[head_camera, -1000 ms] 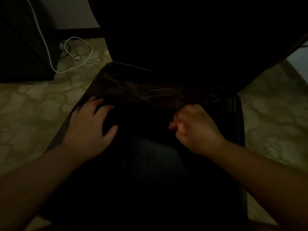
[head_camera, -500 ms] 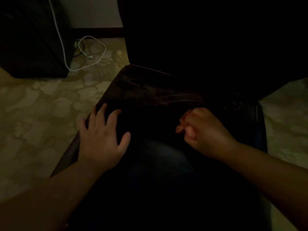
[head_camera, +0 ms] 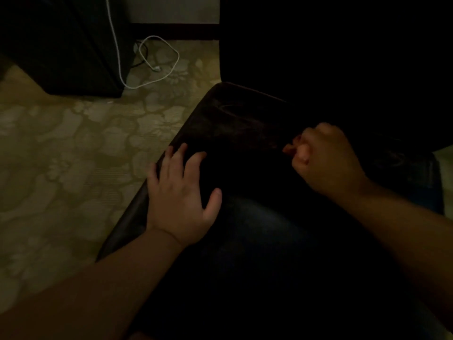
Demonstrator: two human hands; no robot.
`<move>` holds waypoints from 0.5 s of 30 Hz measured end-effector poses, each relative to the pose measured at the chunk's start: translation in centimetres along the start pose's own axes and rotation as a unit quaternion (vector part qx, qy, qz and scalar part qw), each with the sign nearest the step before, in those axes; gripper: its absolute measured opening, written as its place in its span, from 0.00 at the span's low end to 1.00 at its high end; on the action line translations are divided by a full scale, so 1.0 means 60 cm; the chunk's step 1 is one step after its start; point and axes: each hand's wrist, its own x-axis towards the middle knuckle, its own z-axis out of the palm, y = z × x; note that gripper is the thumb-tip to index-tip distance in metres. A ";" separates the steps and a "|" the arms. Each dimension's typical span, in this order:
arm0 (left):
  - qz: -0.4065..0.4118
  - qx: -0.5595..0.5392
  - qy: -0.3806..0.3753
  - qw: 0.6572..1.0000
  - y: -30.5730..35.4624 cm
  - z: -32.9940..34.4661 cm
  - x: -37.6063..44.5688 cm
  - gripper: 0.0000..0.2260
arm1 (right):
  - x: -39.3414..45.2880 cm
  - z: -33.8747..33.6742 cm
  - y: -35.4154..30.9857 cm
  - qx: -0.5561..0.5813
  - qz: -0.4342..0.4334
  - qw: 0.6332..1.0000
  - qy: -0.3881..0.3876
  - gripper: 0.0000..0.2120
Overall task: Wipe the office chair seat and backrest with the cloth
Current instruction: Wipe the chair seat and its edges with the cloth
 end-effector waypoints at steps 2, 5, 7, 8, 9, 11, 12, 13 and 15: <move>0.002 -0.004 0.007 1.000 -0.002 0.002 -0.001 0.32 | 0.033 0.019 -0.043 0.001 0.036 0.999 0.001 0.08; -0.004 -0.033 0.024 0.999 -0.004 0.005 -0.005 0.30 | 0.021 0.034 -0.087 0.055 -0.079 0.994 -0.052 0.13; -0.006 -0.065 0.044 0.997 -0.004 0.008 -0.008 0.26 | -0.012 0.020 -0.072 0.079 -0.164 0.979 -0.091 0.11; -0.006 -0.084 0.055 0.995 -0.004 0.010 -0.009 0.24 | -0.019 0.011 -0.060 0.081 -0.174 0.977 -0.096 0.10; -0.007 -0.099 0.063 0.993 -0.004 0.012 -0.009 0.22 | -0.012 0.006 -0.049 0.077 -0.161 0.980 -0.090 0.10; -0.007 -0.110 0.069 0.992 -0.006 0.014 -0.006 0.19 | 0.035 0.017 -0.057 0.056 -0.099 0.992 -0.054 0.07; -0.007 -0.111 0.070 0.991 -0.007 0.015 -0.005 0.19 | 0.067 0.028 -0.079 0.041 -0.058 0.997 -0.035 0.06; -0.006 -0.114 0.072 0.991 -0.009 0.017 -0.005 0.19 | 0.092 0.040 -0.108 0.027 -0.025 0.999 -0.020 0.05; -0.001 -0.123 0.076 0.990 -0.011 0.019 -0.006 0.19 | 0.108 0.061 -0.166 0.035 -0.019 0.999 -0.020 0.04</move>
